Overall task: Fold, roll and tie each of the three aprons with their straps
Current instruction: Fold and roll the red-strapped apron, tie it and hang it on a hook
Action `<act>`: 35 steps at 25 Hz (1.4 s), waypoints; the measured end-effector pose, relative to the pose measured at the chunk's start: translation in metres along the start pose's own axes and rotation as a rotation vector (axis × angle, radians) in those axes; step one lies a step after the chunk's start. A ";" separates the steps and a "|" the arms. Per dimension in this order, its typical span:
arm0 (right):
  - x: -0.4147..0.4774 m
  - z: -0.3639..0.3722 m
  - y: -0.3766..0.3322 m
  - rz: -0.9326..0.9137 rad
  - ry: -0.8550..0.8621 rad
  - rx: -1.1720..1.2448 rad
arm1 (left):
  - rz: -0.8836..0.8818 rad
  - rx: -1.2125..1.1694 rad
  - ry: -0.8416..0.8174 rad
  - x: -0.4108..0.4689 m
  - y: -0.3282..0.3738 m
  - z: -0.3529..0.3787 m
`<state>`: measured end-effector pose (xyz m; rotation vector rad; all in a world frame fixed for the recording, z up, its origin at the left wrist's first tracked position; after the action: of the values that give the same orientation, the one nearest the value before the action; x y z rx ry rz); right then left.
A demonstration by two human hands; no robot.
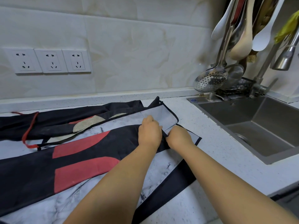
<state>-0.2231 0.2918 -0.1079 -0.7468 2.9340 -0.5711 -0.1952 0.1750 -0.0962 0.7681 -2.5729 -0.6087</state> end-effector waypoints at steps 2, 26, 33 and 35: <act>-0.001 -0.002 -0.008 -0.012 0.000 -0.028 | 0.054 0.202 -0.009 -0.003 0.006 0.001; -0.021 0.002 -0.003 -0.115 0.314 0.330 | -0.001 -0.083 -0.132 -0.003 -0.027 -0.005; -0.016 0.012 -0.010 -0.138 0.223 0.146 | 0.041 -0.092 -0.066 -0.004 -0.029 -0.005; -0.016 0.009 -0.016 -0.157 0.246 0.125 | 0.046 -0.096 -0.081 -0.006 -0.027 -0.009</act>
<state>-0.2006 0.2836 -0.1114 -0.9620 3.0372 -0.9118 -0.1750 0.1555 -0.1038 0.6641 -2.6044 -0.7576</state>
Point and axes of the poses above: each hand's wrist, its own x-axis towards the middle knuckle, its own z-axis out of the palm, y = z × x, the point moved 10 cm from there along x, towards the middle knuckle, and after that the axes turned 13 degrees about -z, right-handed, at the moved point
